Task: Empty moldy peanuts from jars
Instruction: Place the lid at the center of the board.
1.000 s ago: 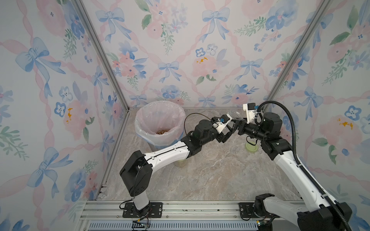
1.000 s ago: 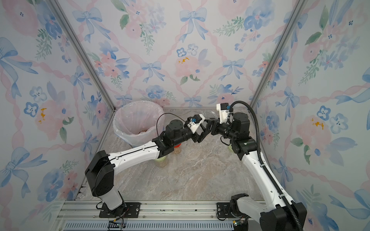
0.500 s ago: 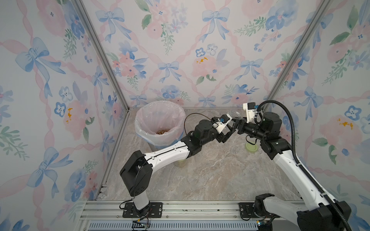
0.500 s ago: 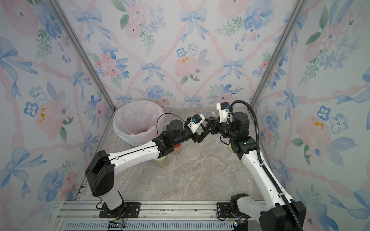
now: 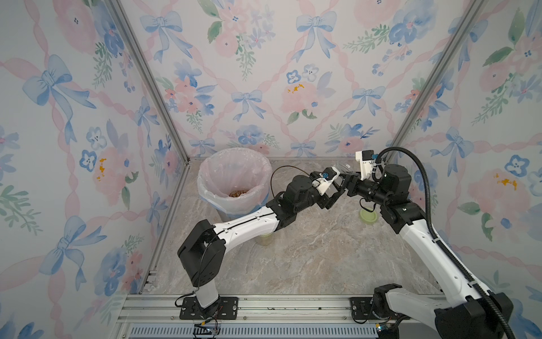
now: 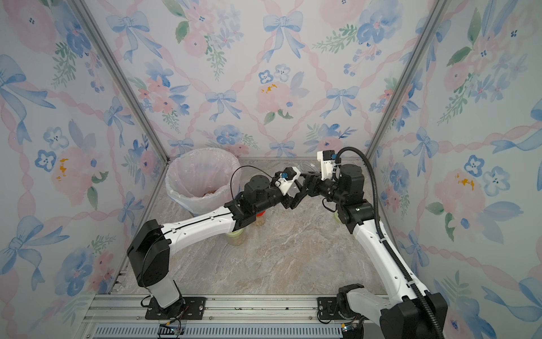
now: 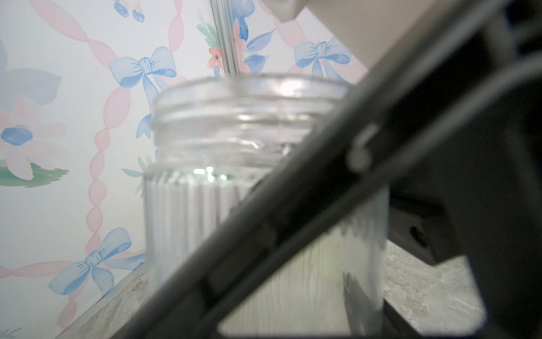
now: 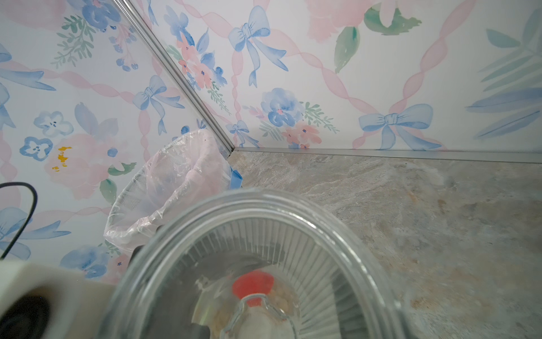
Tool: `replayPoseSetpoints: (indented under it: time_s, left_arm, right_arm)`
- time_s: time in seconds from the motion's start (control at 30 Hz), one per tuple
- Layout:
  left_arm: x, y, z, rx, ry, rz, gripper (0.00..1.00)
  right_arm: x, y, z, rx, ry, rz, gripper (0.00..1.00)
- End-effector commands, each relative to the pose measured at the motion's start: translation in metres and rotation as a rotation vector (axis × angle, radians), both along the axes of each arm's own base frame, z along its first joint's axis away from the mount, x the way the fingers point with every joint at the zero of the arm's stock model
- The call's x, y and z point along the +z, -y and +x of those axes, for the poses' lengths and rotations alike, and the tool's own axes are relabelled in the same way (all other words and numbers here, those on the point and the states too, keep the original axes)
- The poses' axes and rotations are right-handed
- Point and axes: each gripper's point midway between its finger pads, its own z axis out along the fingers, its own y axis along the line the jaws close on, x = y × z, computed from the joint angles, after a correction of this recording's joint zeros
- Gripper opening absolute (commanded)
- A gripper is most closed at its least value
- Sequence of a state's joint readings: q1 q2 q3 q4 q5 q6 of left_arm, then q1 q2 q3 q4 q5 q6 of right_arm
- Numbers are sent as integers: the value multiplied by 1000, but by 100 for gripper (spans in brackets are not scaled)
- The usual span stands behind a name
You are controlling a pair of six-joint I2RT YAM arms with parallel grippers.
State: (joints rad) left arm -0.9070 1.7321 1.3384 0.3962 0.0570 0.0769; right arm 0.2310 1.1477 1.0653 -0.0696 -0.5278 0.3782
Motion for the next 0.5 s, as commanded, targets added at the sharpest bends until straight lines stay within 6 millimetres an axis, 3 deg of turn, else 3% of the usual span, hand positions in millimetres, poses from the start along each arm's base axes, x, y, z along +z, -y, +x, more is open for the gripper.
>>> replayPoseSetpoints:
  time_s: [0.0, 0.07, 0.37, 0.47]
  left_arm:
    - [49, 10, -11, -61, 104, -107, 18]
    - [48, 10, -12, -65, 109, -104, 23]
    - [35, 22, -29, -185, 120, -68, 42]
    - [30, 28, -39, -257, 120, -61, 41]
  right_arm:
    - [-3, -4, 0, -3, -13, -4, 67]
    - [-6, -2, 1, -11, -17, -16, 59]
    - [-7, 0, 2, -29, -16, -37, 47]
    - [-4, 0, 1, -29, -12, -36, 45]
